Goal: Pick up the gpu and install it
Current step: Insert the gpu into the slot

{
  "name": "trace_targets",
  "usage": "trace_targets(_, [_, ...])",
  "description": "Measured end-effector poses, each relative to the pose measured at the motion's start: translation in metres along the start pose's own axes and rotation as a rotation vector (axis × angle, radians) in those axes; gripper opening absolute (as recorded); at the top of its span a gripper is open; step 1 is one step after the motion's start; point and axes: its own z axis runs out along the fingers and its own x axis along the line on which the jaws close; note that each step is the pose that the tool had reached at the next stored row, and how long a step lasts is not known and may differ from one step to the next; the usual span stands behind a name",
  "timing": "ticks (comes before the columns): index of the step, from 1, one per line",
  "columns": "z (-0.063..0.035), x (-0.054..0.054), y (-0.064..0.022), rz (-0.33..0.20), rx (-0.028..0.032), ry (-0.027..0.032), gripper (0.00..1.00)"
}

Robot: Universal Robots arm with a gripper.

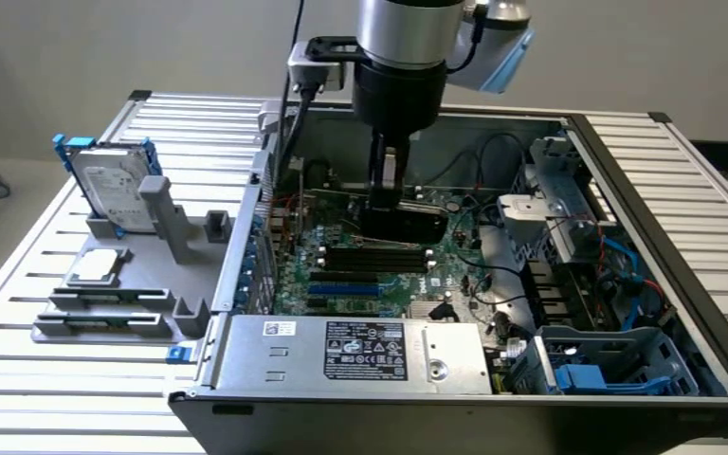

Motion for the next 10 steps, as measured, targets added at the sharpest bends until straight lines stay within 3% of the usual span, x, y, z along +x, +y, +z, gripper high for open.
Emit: trace_targets(10, [0.0102, 0.019, -0.0013, -0.044, -0.0072, -0.0054, 0.26])
